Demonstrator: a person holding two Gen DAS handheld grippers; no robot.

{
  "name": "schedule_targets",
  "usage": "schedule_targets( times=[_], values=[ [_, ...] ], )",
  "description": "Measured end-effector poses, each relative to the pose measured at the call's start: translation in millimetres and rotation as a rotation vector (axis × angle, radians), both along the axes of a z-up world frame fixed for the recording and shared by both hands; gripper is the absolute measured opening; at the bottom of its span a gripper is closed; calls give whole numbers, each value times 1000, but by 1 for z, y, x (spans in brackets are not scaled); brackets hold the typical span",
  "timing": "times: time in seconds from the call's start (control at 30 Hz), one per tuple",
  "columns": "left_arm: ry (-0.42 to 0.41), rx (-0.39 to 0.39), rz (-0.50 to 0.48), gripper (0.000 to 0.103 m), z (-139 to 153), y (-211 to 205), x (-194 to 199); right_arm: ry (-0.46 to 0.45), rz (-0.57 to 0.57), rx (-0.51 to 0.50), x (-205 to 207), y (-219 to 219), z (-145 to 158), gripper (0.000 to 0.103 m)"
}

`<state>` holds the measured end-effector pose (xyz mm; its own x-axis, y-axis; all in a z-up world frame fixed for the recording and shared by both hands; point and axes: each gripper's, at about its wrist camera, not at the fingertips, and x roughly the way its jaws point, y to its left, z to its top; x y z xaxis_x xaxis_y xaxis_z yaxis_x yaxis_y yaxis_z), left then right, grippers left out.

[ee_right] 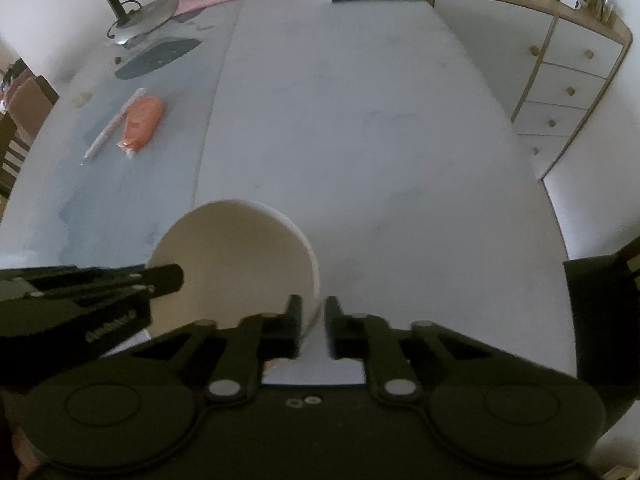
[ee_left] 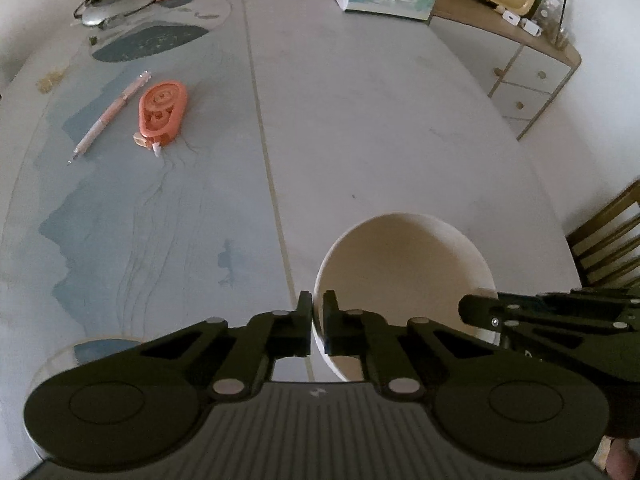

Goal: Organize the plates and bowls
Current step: 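Close both tools on the white bowl rim and lift it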

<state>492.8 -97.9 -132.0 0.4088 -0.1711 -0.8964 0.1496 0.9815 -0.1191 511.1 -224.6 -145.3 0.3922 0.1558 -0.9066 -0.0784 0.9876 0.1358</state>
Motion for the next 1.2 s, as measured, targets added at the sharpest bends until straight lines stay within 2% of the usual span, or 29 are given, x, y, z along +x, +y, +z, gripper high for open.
schedule_targets(
  times=[0.23,0.53,0.97,1.2],
  values=[
    [10,11,-2,4,10,2,-17,0,2,-9,-10,5,8,7],
    [3,12,-22,4,44,5,-58,-6,16,-34,-46,16,34,7],
    [-34,8,-116,4,101,6,-142,-37,-5,-33,-135,11,90,8],
    [-42,14,-190,4,117,-1,-197,-42,-20,-21,-195,1,110,8]
  ],
)
